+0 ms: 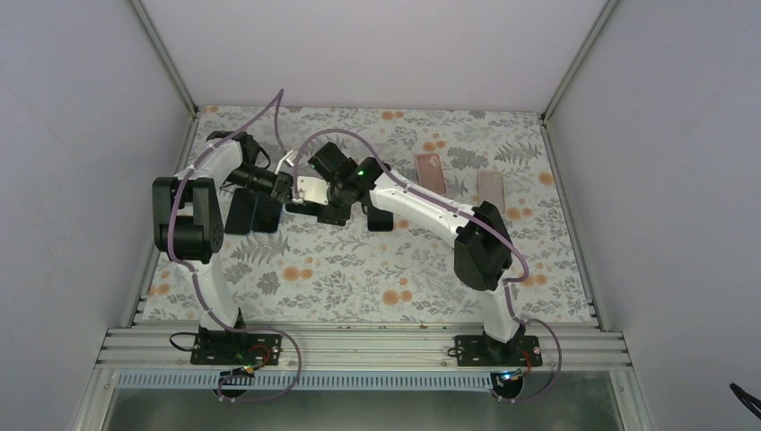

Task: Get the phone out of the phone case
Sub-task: Pick up the phone at the center of the board, then remove the phone case from the phone.

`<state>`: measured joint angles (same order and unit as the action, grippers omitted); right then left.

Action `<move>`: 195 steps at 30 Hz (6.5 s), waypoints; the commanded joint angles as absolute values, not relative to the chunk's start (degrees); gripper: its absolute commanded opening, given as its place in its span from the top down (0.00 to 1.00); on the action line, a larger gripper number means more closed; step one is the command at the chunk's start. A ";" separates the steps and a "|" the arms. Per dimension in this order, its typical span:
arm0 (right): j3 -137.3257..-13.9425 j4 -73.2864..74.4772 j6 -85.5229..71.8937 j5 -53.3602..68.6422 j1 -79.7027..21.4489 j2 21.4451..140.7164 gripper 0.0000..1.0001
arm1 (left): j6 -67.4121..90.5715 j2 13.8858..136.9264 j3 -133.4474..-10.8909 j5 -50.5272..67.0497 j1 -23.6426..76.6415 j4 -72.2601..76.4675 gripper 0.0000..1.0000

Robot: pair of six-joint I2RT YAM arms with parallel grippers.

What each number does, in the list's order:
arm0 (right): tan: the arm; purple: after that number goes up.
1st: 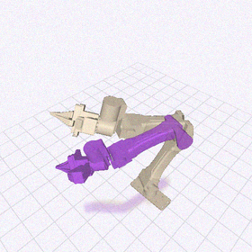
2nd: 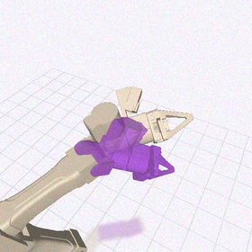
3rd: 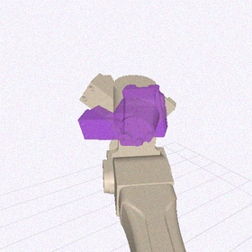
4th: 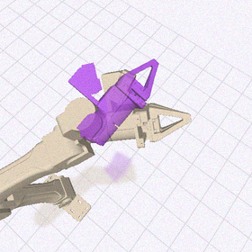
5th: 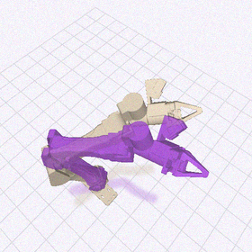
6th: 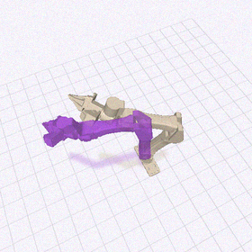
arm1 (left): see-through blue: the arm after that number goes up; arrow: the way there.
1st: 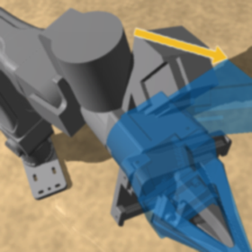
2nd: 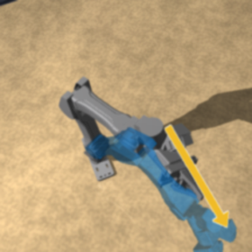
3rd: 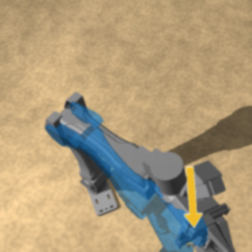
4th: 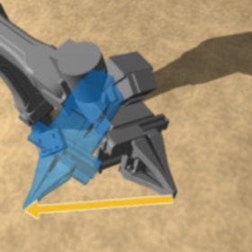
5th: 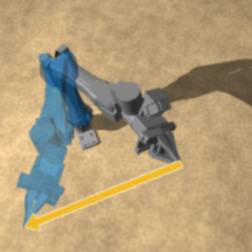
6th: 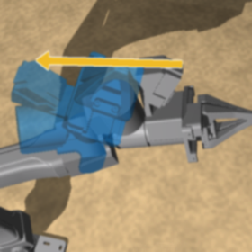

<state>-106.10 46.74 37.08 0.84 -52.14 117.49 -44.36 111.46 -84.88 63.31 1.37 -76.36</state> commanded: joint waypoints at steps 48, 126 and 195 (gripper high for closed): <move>-105.50 73.74 72.95 48.10 -20.86 110.10 0.00 | -59.88 75.89 -91.51 42.65 29.26 -77.87 0.98; -98.10 73.63 66.49 55.22 -28.87 101.02 0.05 | -58.89 79.10 -91.21 41.21 29.36 -76.38 0.98; -104.94 57.84 53.03 46.51 -30.20 101.23 0.06 | -60.14 78.59 -89.79 44.70 29.44 -77.14 0.98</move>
<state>-106.61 52.56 47.31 41.04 -29.67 104.73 -59.18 80.23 -89.84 42.68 29.63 -77.93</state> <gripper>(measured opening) 0.935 0.109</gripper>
